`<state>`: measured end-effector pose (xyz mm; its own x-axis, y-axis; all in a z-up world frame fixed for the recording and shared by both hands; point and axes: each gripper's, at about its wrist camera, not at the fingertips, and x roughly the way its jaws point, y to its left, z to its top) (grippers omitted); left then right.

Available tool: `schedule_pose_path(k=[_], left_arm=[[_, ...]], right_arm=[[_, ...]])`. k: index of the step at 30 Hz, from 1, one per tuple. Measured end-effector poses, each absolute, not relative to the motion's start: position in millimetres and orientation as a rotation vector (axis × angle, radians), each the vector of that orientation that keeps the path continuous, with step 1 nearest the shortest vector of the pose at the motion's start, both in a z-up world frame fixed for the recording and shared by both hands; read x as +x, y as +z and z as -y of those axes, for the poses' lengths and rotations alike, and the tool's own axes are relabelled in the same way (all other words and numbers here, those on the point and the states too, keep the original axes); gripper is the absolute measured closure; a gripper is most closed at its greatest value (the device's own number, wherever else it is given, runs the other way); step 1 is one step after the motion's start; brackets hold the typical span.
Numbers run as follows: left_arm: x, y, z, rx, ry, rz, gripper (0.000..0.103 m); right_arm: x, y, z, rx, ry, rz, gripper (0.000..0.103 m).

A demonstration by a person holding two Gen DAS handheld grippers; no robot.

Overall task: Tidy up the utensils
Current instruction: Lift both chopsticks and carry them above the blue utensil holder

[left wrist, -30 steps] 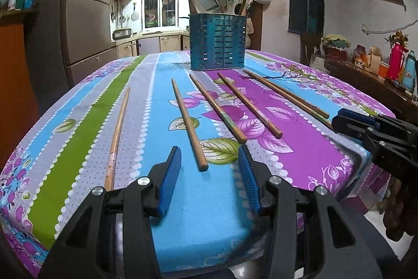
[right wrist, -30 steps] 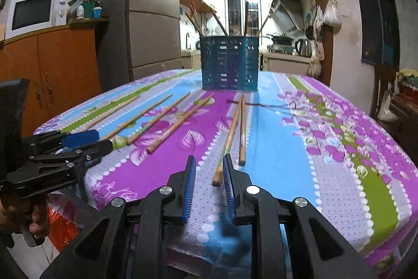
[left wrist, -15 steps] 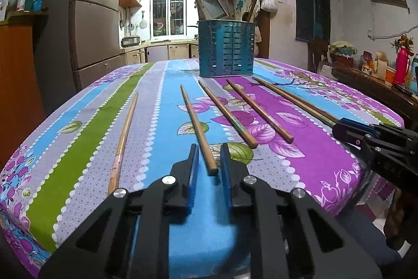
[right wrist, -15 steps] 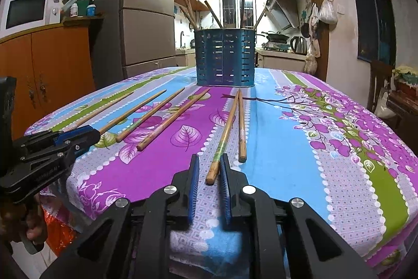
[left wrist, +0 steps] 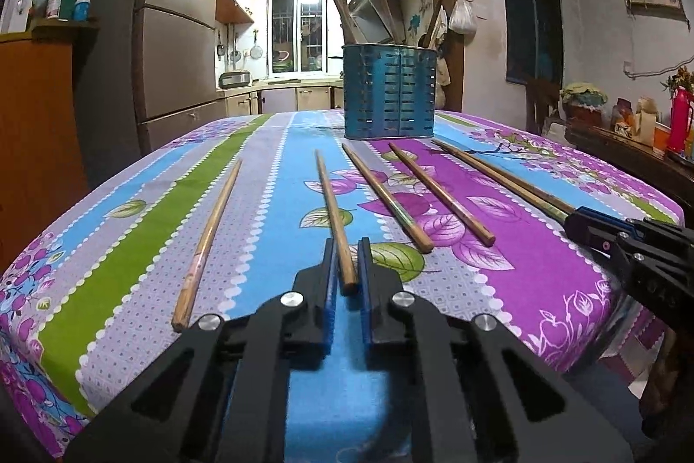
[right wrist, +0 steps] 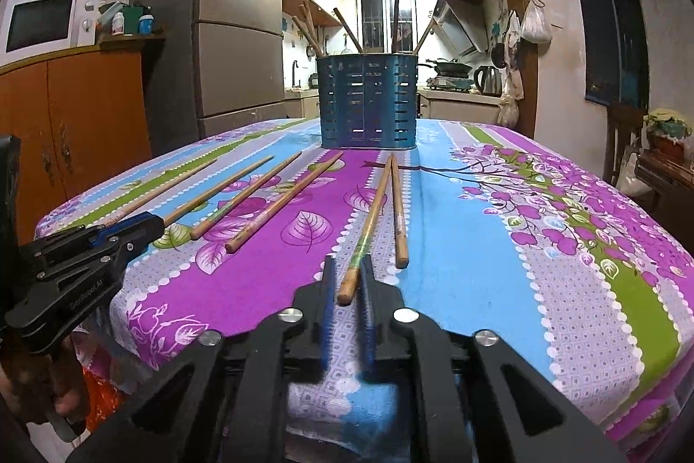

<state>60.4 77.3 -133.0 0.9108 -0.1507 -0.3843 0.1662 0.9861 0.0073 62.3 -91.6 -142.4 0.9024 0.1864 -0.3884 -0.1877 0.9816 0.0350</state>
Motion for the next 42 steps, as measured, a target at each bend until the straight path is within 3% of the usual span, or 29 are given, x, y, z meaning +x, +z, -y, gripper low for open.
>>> schedule_pose_path(k=[9,23,30,42], left_arm=[[55,-123,-81,0.026,-0.159,-0.379,0.098],[44,-28,-88,0.036,-0.191,-0.174,0.098],[68,25,-82,0.041,-0.23,-0.101,0.098],[105,61,-70,0.057,-0.243,-0.167,0.098]], right_arm=[[53,-128,96,-0.001,0.201,-0.376,0.095],[25,-29,107,-0.082,0.247,-0.174,0.095],[49,23,119,-0.082,0.309,-0.107,0.095],[117,62,134,-0.028,0.385,-0.171,0.095]])
